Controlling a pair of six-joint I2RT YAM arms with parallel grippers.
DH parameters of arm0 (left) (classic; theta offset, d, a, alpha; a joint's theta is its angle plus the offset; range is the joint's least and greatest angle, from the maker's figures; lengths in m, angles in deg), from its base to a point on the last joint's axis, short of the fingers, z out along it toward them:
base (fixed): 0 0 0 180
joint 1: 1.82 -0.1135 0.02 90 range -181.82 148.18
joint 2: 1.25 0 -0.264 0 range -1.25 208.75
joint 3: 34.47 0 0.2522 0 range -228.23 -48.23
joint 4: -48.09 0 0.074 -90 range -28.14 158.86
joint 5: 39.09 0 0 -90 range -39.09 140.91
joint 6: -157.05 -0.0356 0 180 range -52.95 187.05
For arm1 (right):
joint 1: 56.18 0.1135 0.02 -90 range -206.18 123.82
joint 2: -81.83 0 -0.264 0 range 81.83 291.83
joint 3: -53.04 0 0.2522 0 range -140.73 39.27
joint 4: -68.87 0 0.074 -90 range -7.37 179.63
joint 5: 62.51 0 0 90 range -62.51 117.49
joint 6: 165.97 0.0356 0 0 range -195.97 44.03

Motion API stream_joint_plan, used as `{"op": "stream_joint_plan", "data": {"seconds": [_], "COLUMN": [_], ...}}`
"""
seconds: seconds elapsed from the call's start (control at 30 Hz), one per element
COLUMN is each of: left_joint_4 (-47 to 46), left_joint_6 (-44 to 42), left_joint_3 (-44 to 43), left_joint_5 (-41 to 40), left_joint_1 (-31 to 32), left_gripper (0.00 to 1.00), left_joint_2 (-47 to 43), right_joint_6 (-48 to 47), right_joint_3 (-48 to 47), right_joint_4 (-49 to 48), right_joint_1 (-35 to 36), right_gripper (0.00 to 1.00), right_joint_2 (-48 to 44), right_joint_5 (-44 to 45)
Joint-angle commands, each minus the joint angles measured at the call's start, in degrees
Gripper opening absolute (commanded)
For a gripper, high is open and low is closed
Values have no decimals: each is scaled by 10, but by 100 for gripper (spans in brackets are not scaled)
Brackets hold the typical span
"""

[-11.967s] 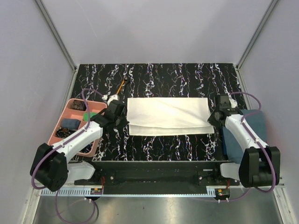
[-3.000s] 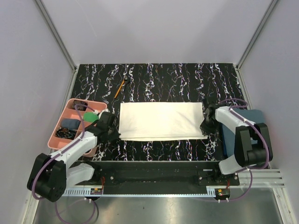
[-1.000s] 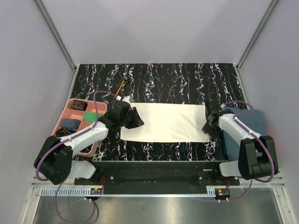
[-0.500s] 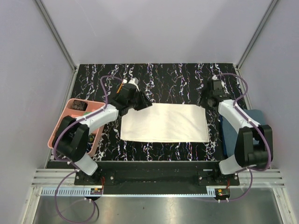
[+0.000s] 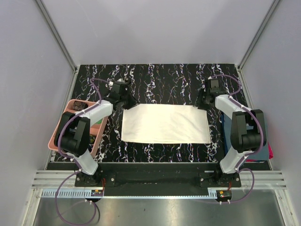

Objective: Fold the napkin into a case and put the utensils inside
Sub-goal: Fold and flatten the napkin at the center of the board.

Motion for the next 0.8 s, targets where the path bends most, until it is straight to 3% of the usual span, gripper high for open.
{"op": "stream_joint_plan", "data": {"seconds": [0.0, 0.3, 0.53, 0.7, 0.77], "left_joint_4": [35, 79, 118, 131, 135], "left_joint_6": [-1, -6, -21, -45, -47], "left_joint_3": [-8, -58, -98, -102, -97], "left_joint_5": [-32, -52, -63, -103, -98], "left_joint_1": [-18, -70, -89, -80, -74], "left_gripper": [24, 22, 23, 23, 24], "left_joint_2": [17, 91, 151, 121, 88], "right_joint_6": [16, 32, 18, -5, -5], "right_joint_3": [-12, -16, -52, -63, -70], "right_joint_4": [-13, -9, -10, 2, 23], "right_joint_1": [-12, -34, -43, -42, -43], "right_gripper": [43, 44, 45, 48, 54], "right_joint_2": [6, 23, 89, 84, 65], "right_joint_5": [15, 12, 52, 77, 81]}}
